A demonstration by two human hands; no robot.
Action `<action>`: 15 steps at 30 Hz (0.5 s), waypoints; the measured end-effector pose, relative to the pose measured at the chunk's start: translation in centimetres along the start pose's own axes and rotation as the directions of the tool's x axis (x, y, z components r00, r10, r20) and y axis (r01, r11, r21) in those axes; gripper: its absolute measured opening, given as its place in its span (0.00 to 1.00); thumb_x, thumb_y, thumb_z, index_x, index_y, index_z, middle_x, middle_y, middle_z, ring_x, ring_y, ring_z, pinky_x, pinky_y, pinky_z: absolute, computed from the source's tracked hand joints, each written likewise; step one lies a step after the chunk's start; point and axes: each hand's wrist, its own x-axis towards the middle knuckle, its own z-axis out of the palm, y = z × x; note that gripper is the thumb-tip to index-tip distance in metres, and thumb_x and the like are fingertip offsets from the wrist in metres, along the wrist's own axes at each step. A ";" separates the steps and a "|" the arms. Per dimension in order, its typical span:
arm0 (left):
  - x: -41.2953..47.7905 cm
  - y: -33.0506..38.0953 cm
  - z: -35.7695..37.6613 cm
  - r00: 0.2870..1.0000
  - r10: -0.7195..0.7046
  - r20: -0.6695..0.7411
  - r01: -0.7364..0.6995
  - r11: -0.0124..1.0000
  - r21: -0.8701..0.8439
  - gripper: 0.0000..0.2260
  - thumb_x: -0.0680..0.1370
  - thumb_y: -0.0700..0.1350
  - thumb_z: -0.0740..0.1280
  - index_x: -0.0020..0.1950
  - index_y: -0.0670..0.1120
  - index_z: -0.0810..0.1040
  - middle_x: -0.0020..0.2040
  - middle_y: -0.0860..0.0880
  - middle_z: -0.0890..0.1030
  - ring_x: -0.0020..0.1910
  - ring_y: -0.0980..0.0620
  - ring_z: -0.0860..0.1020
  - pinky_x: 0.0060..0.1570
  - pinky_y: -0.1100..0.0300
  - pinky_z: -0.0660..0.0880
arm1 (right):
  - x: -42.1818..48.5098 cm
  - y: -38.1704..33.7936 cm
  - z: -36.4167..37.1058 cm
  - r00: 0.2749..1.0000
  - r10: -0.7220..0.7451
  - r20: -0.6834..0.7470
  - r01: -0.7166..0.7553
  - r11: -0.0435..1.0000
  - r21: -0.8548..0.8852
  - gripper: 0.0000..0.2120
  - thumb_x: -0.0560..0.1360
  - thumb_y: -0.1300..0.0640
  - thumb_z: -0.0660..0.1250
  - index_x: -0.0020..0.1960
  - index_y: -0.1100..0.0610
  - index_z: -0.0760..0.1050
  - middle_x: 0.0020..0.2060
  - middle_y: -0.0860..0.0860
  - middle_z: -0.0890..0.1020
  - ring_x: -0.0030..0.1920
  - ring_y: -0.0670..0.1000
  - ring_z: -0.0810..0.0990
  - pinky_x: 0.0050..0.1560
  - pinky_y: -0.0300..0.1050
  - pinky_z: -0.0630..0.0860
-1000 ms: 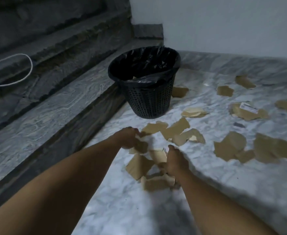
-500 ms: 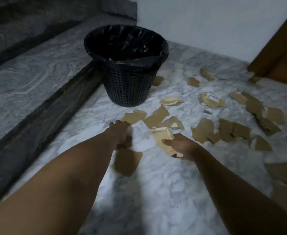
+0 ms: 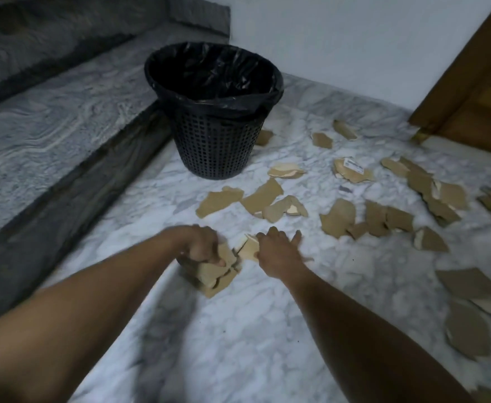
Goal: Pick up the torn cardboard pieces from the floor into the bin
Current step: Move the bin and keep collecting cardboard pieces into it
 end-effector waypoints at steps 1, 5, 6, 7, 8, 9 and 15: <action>0.4 0.6 1.6 1.000 0.012 -0.024 -0.010 0.998 0.066 0.19 0.72 0.64 0.70 0.49 0.48 0.81 0.53 0.47 0.75 0.54 0.45 0.74 0.55 0.52 0.74 | 0.0 -0.4 -0.4 1.000 -0.008 0.010 0.008 1.000 0.007 0.19 0.77 0.52 0.65 0.67 0.51 0.69 0.60 0.54 0.72 0.64 0.59 0.72 0.68 0.70 0.56; 0.6 1.7 5.2 0.977 0.015 -0.214 0.003 0.997 0.081 0.20 0.71 0.52 0.72 0.62 0.50 0.78 0.68 0.47 0.64 0.62 0.43 0.66 0.60 0.49 0.73 | 0.5 -1.5 -1.5 0.995 -0.056 0.083 0.048 0.995 0.091 0.25 0.73 0.56 0.71 0.66 0.53 0.65 0.59 0.55 0.74 0.62 0.59 0.73 0.63 0.62 0.61; 0.4 1.8 5.0 0.972 0.017 -0.232 0.000 0.997 0.071 0.19 0.72 0.50 0.72 0.62 0.48 0.78 0.67 0.46 0.65 0.61 0.43 0.68 0.59 0.52 0.74 | 0.5 -1.7 -1.5 0.992 -0.055 0.110 0.042 0.992 0.115 0.25 0.73 0.58 0.71 0.66 0.53 0.65 0.59 0.55 0.73 0.61 0.59 0.74 0.62 0.60 0.61; 0.2 1.9 4.9 0.972 0.021 -0.236 -0.011 0.999 0.045 0.18 0.72 0.47 0.72 0.61 0.46 0.79 0.66 0.45 0.69 0.60 0.44 0.71 0.57 0.59 0.74 | 0.3 -1.7 -1.4 0.989 -0.050 0.139 0.033 0.992 0.120 0.23 0.73 0.58 0.70 0.65 0.53 0.65 0.59 0.55 0.73 0.61 0.59 0.74 0.62 0.59 0.61; 0.0 2.2 4.7 0.972 0.029 -0.233 -0.029 1.000 0.002 0.16 0.72 0.44 0.72 0.59 0.44 0.80 0.63 0.45 0.74 0.58 0.46 0.75 0.50 0.69 0.72 | 0.0 -1.7 -1.2 0.987 -0.045 0.157 0.027 0.993 0.114 0.21 0.74 0.58 0.69 0.64 0.54 0.67 0.59 0.54 0.72 0.62 0.58 0.72 0.63 0.59 0.61; 0.1 2.2 4.6 0.972 0.024 -0.233 -0.031 0.999 -0.026 0.13 0.73 0.40 0.71 0.57 0.42 0.80 0.59 0.47 0.79 0.55 0.49 0.77 0.42 0.77 0.69 | -0.2 -1.6 -1.0 0.986 -0.041 0.162 0.024 0.994 0.106 0.20 0.74 0.57 0.69 0.64 0.54 0.68 0.60 0.54 0.71 0.63 0.58 0.71 0.63 0.59 0.61; -0.9 3.0 4.7 0.950 0.055 -0.307 -0.076 0.996 -0.056 0.07 0.74 0.40 0.68 0.48 0.51 0.78 0.51 0.48 0.83 0.52 0.48 0.80 0.41 0.66 0.70 | 1.2 0.4 -4.2 0.998 -0.042 0.050 0.005 0.818 0.576 0.12 0.78 0.55 0.67 0.60 0.54 0.69 0.55 0.55 0.75 0.57 0.58 0.75 0.55 0.51 0.71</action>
